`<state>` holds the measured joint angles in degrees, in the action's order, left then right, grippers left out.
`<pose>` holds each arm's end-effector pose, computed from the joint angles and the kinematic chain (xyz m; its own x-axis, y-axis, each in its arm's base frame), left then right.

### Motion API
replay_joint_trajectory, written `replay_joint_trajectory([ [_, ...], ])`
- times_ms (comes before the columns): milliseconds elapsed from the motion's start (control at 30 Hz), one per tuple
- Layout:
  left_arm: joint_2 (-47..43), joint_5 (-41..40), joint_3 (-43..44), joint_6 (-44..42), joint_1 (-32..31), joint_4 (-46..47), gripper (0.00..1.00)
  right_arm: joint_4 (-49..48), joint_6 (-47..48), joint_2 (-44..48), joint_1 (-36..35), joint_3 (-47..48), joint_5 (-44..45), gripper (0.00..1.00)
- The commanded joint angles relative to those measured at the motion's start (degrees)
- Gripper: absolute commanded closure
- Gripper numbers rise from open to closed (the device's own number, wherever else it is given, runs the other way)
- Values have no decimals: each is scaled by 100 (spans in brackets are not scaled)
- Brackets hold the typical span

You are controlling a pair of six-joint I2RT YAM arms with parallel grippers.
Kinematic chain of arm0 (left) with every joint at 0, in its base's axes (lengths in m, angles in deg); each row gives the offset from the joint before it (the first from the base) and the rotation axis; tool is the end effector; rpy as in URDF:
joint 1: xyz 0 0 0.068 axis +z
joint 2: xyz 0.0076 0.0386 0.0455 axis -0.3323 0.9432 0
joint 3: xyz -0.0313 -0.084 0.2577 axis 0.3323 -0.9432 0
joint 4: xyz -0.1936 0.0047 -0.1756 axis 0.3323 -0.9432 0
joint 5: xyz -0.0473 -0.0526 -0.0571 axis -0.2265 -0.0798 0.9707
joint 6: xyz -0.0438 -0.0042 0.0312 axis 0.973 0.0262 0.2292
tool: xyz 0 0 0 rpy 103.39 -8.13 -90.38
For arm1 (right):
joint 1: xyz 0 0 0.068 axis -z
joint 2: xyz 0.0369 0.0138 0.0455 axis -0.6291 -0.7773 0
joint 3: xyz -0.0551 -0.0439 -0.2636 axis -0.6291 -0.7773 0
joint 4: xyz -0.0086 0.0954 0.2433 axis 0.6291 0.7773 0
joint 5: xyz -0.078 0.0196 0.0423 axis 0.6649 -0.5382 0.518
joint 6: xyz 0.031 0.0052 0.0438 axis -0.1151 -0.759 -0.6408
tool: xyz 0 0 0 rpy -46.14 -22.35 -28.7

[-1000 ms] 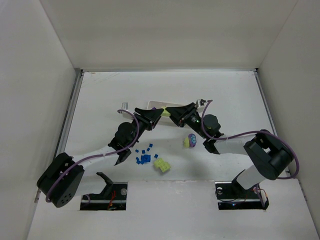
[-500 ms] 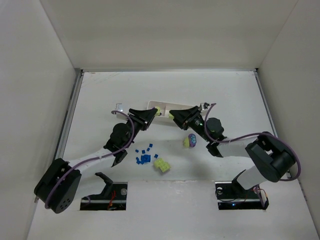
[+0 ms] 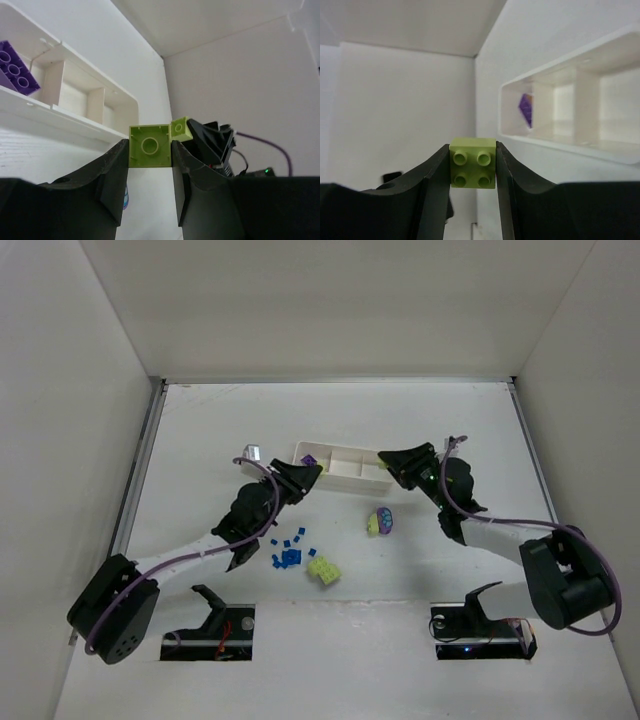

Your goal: Sort the legos into containers by color

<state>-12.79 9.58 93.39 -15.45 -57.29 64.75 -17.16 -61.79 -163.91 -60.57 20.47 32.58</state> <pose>0.1883 -0.1405 0.2363 -0.4117 -0.7878 -0.4582 0.2944 0.3608 -0.8849 0.2479 0.1040 0.2056 -0.5105 0.8220 -0.2525 -0.0558 0.2614 0.9636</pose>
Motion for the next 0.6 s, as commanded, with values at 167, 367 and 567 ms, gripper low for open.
replay_joint_trajectory([
  [167, 593, -451, 1027, -1425, -715, -564, 88, 3297, 2976, 58, -403, 1604, 1733, 76],
  [367, 945, -364, 1282, -1451, -715, -564, 88, 3483, 3365, -495, -527, 2097, 2042, 74],
  [567, 1296, -276, 1554, -1504, -698, -564, 87, 3369, 3374, -804, -527, 2203, 2086, 66],
])
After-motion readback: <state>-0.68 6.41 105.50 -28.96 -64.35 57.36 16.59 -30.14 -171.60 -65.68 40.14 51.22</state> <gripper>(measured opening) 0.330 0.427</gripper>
